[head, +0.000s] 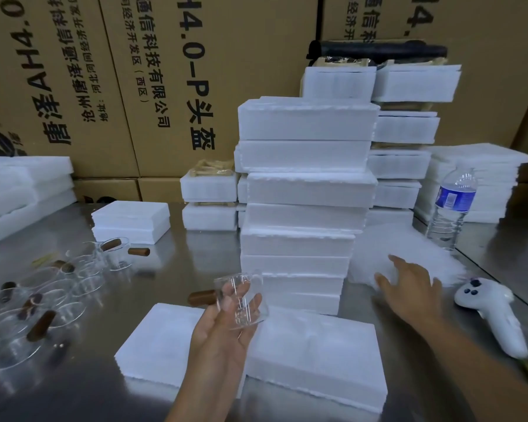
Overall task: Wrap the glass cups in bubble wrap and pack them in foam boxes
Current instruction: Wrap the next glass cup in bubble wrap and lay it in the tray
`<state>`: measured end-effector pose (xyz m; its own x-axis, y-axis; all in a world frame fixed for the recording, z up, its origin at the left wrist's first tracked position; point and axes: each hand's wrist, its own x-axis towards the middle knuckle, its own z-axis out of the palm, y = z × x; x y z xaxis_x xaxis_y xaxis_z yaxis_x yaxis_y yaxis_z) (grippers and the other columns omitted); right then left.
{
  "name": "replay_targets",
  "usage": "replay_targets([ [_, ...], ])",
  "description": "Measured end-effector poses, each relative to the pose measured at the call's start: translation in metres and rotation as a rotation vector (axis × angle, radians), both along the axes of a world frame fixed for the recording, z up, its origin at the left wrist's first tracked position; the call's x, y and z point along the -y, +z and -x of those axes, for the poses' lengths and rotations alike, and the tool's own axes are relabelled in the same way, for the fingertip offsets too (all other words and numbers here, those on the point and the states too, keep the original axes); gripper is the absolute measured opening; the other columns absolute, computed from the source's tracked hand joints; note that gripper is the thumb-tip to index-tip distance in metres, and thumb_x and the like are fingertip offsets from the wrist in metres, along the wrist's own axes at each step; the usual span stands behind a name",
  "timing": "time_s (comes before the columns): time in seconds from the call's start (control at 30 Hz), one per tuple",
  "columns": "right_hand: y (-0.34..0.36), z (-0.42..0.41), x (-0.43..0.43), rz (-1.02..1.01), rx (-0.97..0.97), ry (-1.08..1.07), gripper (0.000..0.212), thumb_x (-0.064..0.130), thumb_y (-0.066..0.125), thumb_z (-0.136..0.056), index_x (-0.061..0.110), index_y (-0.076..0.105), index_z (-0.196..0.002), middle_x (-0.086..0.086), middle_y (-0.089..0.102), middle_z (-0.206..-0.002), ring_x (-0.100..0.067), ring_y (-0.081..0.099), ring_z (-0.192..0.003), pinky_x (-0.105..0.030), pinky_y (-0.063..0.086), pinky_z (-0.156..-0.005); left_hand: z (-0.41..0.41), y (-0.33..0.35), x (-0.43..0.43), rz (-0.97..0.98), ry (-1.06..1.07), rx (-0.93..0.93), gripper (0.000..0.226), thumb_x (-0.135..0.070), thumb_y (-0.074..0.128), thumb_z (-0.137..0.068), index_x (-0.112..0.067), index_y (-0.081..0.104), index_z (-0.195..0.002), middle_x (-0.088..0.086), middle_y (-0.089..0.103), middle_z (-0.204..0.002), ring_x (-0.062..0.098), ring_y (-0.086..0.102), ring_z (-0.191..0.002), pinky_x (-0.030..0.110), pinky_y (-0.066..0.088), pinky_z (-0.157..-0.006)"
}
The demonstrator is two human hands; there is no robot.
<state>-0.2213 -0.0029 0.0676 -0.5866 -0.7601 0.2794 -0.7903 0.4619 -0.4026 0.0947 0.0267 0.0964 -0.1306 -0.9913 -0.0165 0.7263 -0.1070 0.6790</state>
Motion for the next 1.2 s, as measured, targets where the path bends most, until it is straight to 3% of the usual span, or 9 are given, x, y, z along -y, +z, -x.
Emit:
replay_targets([
  [0.1, -0.003, 0.001, 0.002, -0.015, -0.122, -0.019, 0.036, 0.041, 0.054, -0.09, 0.024, 0.057, -0.122, -0.006, 0.054, -0.129, -0.026, 0.039, -0.127, -0.047, 0.019, -0.109, 0.003, -0.002, 0.0, -0.003, 0.006, -0.001, 0.095, -0.044, 0.096, -0.026, -0.006, 0.063, -0.107, 0.009, 0.072, -0.108, 0.028, 0.071, -0.092, 0.032, 0.058, -0.074],
  [0.23, 0.002, 0.001, 0.0, 0.073, -0.176, -0.064, 0.019, 0.034, 0.059, -0.089, 0.022, 0.07, -0.098, -0.009, 0.065, -0.105, -0.03, 0.049, -0.112, -0.048, 0.025, -0.105, 0.004, -0.006, 0.001, 0.019, -0.027, -0.029, 0.045, -0.025, 0.066, -0.069, -0.005, 0.062, -0.109, 0.012, 0.068, -0.116, 0.028, 0.071, -0.092, 0.034, 0.055, -0.08],
  [0.43, 0.025, -0.005, -0.007, 0.439, -0.099, -0.099, 0.023, 0.03, 0.061, -0.088, 0.012, 0.075, -0.09, -0.017, 0.07, -0.097, -0.039, 0.056, -0.098, -0.047, 0.039, -0.092, 0.003, -0.006, -0.004, 0.043, -0.049, -0.034, 0.047, -0.021, 0.056, -0.072, -0.002, 0.059, -0.115, 0.009, 0.07, -0.114, 0.027, 0.07, -0.095, 0.034, 0.053, -0.084],
  [0.57, 0.066, -0.013, -0.022, 0.781, 0.18, -0.148, 0.028, 0.033, 0.057, -0.09, 0.008, 0.072, -0.091, -0.015, 0.068, -0.097, -0.033, 0.058, -0.094, -0.041, 0.045, -0.087, 0.001, -0.006, -0.006, 0.054, -0.049, -0.04, 0.051, -0.023, 0.057, -0.071, -0.003, 0.058, -0.118, 0.008, 0.068, -0.117, 0.025, 0.07, -0.097, 0.032, 0.055, -0.084],
  [0.67, 0.1, -0.029, -0.043, 0.996, 0.433, -0.118, 0.031, 0.033, 0.056, -0.091, 0.006, 0.068, -0.099, -0.008, 0.064, -0.099, -0.017, 0.056, -0.091, -0.023, 0.042, -0.076, -0.001, -0.005, -0.009, 0.061, -0.05, -0.041, 0.05, -0.023, 0.057, -0.073, -0.003, 0.058, -0.119, 0.008, 0.068, -0.118, 0.026, 0.069, -0.099, 0.029, 0.058, -0.079],
  [0.77, 0.125, -0.061, -0.077, 1.117, 0.477, 0.027, 0.029, 0.037, 0.053, -0.092, 0.011, 0.065, -0.092, 0.003, 0.059, -0.085, -0.01, 0.054, -0.083, -0.023, 0.046, -0.073, -0.003, -0.006, -0.012, 0.06, -0.05, -0.032, 0.049, -0.024, 0.057, -0.075, -0.005, 0.058, -0.119, 0.006, 0.068, -0.118, 0.027, 0.067, -0.104, 0.03, 0.057, -0.081],
  [0.87, 0.133, -0.105, -0.111, 1.161, 0.347, 0.237, 0.016, 0.039, 0.05, -0.089, 0.027, 0.06, -0.083, 0.012, 0.058, -0.084, -0.011, 0.056, -0.087, -0.032, 0.047, -0.082, -0.007, -0.007, -0.017, 0.046, -0.04, -0.066, 0.043, -0.026, 0.056, -0.078, -0.007, 0.061, -0.116, 0.004, 0.069, -0.116, 0.026, 0.066, -0.106, 0.038, 0.047, -0.094],
  [1.0, 0.11, -0.156, -0.128, 1.03, 0.043, 0.538, 0.009, 0.029, 0.053, -0.087, 0.024, 0.06, -0.084, 0.001, 0.056, -0.107, -0.008, 0.049, -0.106, -0.016, 0.035, -0.096, -0.018, -0.002, -0.026, 0.065, -0.028, -0.094, 0.043, -0.03, 0.058, -0.078, -0.009, 0.062, -0.115, 0.006, 0.064, -0.124, 0.021, 0.066, -0.107, 0.031, 0.049, -0.09],
  [1.2, 0.051, -0.211, -0.119, 0.591, 0.117, 0.727, 0.021, 0.04, 0.055, -0.087, 0.023, 0.065, -0.082, 0.01, 0.048, -0.121, -0.004, 0.041, -0.121, -0.014, 0.028, -0.1, -0.042, 0.011, -0.031, 0.161, 0.036, -0.103, 0.048, -0.03, 0.053, -0.085, -0.005, 0.054, -0.125, 0.005, 0.065, -0.121, 0.019, 0.064, -0.11, 0.03, 0.05, -0.096],
])
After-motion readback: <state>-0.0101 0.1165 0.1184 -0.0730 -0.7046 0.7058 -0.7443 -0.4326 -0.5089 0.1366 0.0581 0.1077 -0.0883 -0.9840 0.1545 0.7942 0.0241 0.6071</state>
